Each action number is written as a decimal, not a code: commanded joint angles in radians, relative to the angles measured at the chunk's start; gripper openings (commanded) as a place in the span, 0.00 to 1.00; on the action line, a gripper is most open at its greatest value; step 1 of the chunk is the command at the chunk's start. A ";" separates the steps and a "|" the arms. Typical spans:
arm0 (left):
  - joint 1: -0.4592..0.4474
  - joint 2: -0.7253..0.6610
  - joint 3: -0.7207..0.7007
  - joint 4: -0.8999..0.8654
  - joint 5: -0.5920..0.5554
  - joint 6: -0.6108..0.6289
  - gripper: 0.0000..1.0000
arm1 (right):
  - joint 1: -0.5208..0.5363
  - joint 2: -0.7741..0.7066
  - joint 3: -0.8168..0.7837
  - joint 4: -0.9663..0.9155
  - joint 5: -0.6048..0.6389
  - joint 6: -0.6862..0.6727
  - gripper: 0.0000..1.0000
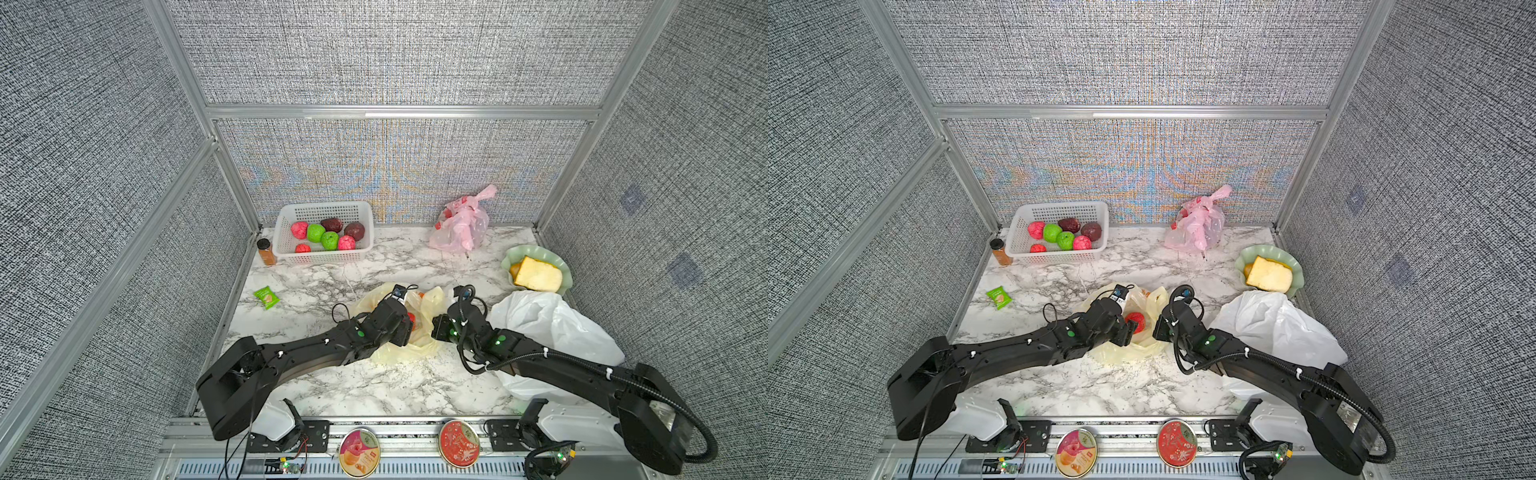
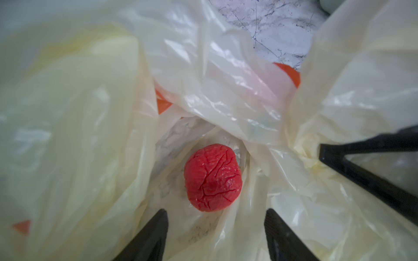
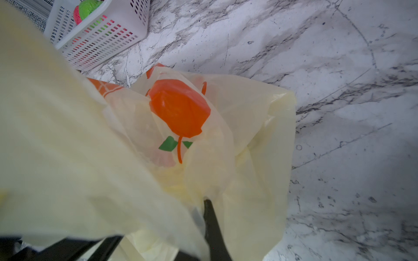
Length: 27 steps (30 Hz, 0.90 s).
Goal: Untie the knot of a plastic bag & take out the apple
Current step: Pick up the apple from the plastic bag.
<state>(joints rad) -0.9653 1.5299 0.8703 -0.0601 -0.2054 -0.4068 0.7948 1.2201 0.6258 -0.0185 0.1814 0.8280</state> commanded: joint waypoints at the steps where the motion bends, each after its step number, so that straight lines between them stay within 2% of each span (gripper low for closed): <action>1: 0.002 0.092 0.103 -0.080 0.011 -0.055 0.77 | 0.000 0.002 0.001 -0.011 -0.020 0.011 0.00; 5: 0.003 0.209 0.189 -0.123 -0.015 -0.074 0.80 | -0.002 0.005 0.000 -0.010 -0.034 0.016 0.00; 9: 0.018 0.294 0.222 -0.130 -0.035 -0.099 0.81 | -0.001 0.004 0.011 -0.029 -0.042 0.006 0.00; 14: 0.024 0.365 0.236 -0.140 -0.005 -0.121 0.81 | -0.002 -0.010 0.006 -0.046 -0.028 -0.003 0.00; 21: 0.023 0.336 0.212 -0.153 0.008 -0.118 0.68 | -0.002 0.001 0.006 -0.036 -0.026 -0.006 0.00; 27: 0.023 0.219 0.196 -0.184 -0.005 -0.082 0.49 | -0.002 0.017 0.010 -0.025 -0.031 -0.009 0.00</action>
<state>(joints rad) -0.9421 1.7840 1.0653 -0.2218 -0.2024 -0.5152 0.7921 1.2324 0.6300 -0.0555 0.1501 0.8165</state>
